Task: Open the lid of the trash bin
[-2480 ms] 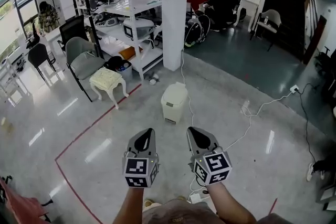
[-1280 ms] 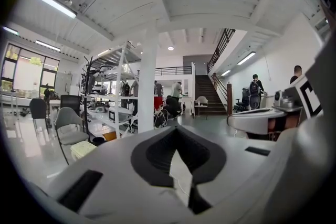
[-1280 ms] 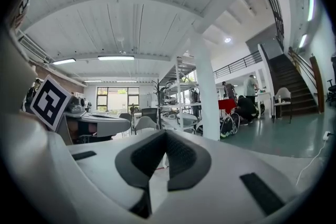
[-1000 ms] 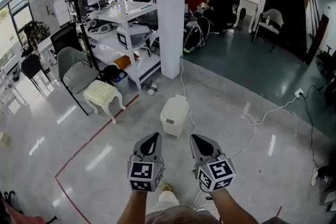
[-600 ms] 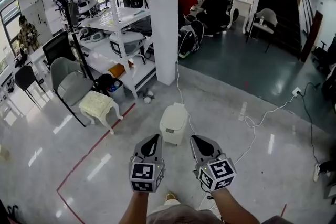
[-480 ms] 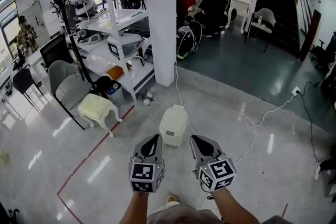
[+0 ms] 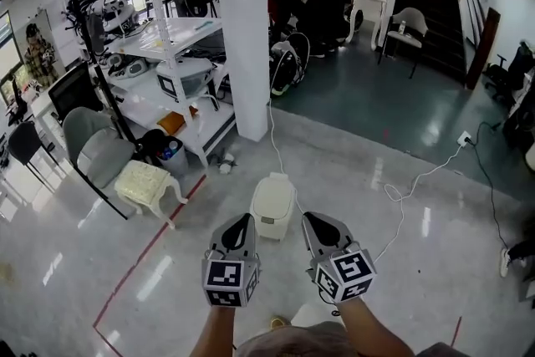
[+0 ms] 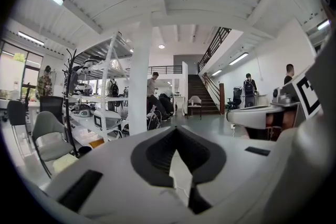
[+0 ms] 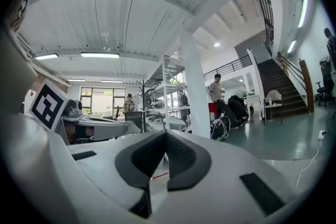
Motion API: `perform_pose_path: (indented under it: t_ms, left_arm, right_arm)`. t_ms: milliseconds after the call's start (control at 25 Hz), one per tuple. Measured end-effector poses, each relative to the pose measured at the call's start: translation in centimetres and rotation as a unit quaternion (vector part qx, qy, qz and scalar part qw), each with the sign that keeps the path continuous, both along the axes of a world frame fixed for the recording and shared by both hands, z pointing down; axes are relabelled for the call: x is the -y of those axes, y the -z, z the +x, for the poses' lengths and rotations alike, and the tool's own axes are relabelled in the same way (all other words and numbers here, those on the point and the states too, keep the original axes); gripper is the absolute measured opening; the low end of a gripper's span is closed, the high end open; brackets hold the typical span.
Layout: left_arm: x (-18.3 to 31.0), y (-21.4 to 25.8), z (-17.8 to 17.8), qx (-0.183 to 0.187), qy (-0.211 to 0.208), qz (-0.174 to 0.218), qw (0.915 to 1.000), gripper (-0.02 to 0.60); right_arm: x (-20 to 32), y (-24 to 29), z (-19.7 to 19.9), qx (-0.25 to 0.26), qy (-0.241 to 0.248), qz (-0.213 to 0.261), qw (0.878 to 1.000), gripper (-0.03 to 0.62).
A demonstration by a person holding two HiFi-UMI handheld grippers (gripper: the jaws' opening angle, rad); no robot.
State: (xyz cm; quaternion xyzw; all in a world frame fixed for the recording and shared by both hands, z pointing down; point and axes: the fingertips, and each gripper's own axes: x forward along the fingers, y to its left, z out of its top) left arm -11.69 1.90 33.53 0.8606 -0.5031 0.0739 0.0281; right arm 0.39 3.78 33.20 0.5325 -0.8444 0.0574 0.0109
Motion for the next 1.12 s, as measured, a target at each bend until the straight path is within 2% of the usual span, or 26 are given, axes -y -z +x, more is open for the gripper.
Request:
perform_pose_path:
  t_ms: [360, 1120]
  left_arm:
    - [3.4, -0.8, 1.1, -0.004, -0.014, -0.008, 0.9999, 0.005]
    - [15.6, -1.7, 3.7, -0.003, -0.005, -0.012, 0.9999, 0.005]
  right_arm:
    - [3.0, -0.8, 1.4, -0.001, -0.018, -0.009, 1.0, 0.035]
    - [16.1, -1.2, 3.7, 0.008, -0.004, -0.006, 1.0, 0.035]
